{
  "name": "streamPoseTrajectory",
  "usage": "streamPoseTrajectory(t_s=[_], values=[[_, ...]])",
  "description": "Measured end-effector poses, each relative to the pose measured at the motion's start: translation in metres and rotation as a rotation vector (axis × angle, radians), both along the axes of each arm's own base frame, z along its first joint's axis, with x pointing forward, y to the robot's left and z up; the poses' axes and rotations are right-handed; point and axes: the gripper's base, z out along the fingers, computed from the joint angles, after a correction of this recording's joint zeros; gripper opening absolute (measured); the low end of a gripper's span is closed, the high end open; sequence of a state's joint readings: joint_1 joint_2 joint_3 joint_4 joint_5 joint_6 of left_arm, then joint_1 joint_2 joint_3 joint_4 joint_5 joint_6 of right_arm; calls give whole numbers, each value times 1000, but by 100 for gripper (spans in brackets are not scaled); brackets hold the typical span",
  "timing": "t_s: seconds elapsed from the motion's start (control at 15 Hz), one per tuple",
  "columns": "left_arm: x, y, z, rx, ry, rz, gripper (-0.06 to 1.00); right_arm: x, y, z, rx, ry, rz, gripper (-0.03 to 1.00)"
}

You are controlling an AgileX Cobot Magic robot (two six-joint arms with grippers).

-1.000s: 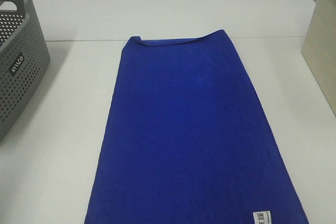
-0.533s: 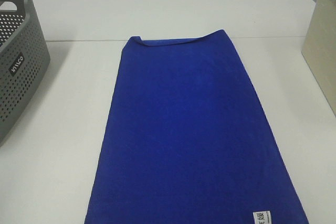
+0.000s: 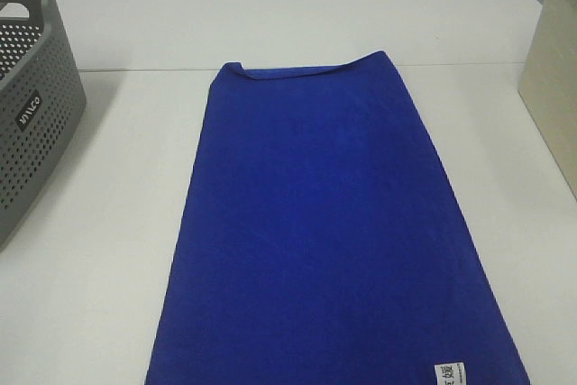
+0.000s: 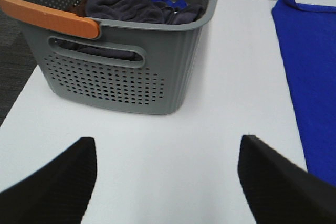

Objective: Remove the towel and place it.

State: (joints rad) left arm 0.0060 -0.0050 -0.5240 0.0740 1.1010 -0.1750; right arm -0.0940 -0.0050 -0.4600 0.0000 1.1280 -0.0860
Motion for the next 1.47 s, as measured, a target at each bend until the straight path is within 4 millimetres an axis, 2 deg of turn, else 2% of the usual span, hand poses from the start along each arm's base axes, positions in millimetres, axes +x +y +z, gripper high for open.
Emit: streamPoseTrajectory(t_s=[0.27,1.47], values=[[1,-10,0,20,-8,-133,69,2,0,-1,12,-10,-11,67],[1,-8,0,47,-9,-126,69,2,0,-1,17,-11,-14,67]])
